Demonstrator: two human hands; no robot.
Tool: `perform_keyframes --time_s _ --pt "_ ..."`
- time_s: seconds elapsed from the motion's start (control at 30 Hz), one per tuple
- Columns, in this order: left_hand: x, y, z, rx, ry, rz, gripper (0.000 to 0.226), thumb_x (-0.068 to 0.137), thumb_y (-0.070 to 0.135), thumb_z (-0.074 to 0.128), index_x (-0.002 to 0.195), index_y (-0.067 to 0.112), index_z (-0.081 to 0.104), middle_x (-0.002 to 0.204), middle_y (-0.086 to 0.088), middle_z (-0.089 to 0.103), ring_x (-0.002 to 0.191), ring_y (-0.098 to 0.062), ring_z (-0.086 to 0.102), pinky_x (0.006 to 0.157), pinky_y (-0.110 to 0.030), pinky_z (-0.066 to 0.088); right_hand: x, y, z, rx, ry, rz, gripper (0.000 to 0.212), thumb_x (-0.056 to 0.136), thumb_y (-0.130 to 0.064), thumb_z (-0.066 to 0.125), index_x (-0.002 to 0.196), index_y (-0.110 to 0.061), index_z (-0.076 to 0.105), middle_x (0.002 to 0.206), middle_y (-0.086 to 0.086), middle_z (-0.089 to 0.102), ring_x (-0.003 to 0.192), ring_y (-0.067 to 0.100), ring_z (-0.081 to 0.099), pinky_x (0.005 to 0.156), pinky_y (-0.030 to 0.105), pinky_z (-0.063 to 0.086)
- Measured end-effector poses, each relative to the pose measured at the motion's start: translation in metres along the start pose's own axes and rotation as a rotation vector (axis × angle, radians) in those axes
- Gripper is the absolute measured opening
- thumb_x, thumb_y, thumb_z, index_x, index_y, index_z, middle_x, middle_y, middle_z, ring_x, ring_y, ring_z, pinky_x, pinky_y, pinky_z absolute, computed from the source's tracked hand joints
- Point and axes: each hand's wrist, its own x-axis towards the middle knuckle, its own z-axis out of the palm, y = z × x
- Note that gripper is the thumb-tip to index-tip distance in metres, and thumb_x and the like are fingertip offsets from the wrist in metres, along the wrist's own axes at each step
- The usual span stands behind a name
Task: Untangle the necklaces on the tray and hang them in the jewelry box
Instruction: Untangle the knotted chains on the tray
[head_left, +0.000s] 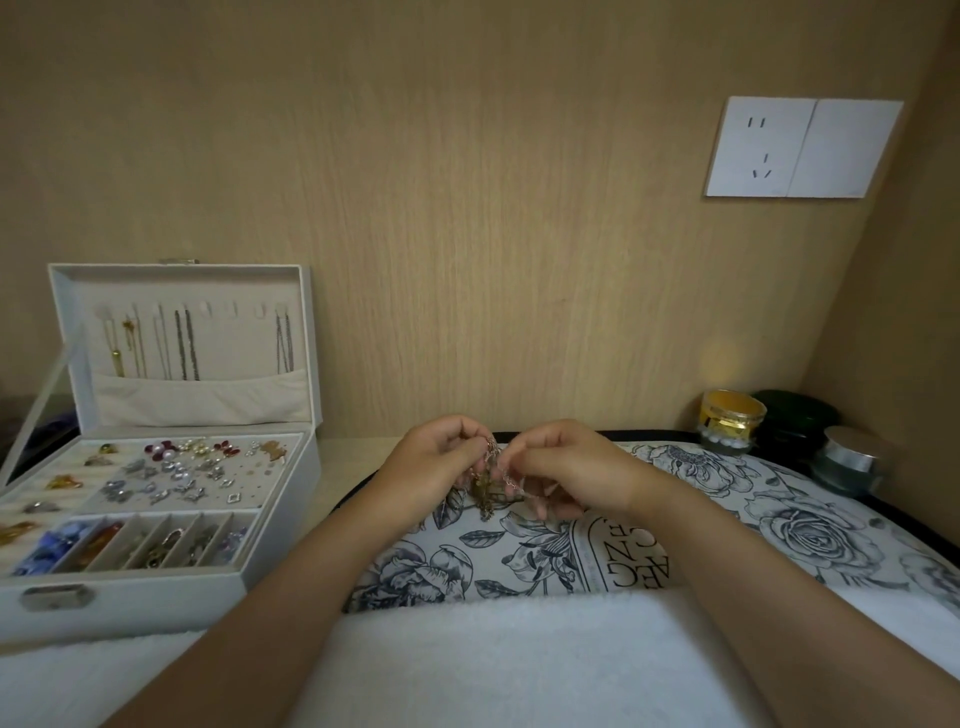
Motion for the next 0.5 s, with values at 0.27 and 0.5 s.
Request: perform_keyframes --time_s 0.27,0.5 --pt "0.001 0.001 -0.003 0.182 0.041 0.203 0.02 0.093 0.016 0.066 0.09 0.034 0.072 0.079 0.009 0.067 0.073 -0.005 0.056 0.072 -0.019 0.048 0.006 0.007 0.007 0.108 0.009 -0.025 0.017 0.092 -0.016 0.07 0.107 -0.009 0.067 0.079 0.009 0.074 0.035 0.01 0.044 0.035 0.018 0.033" --pt "0.0 -0.003 -0.011 0.575 0.109 0.401 0.017 0.094 0.027 0.065 0.109 0.031 0.071 0.09 0.022 0.064 0.084 0.004 0.058 0.073 -0.016 0.047 0.011 0.011 0.004 -0.22 0.358 -0.151 0.007 0.088 -0.017 0.074 0.083 -0.017 0.07 0.068 -0.008 0.067 0.054 0.001 0.057 0.056 0.02 0.049"
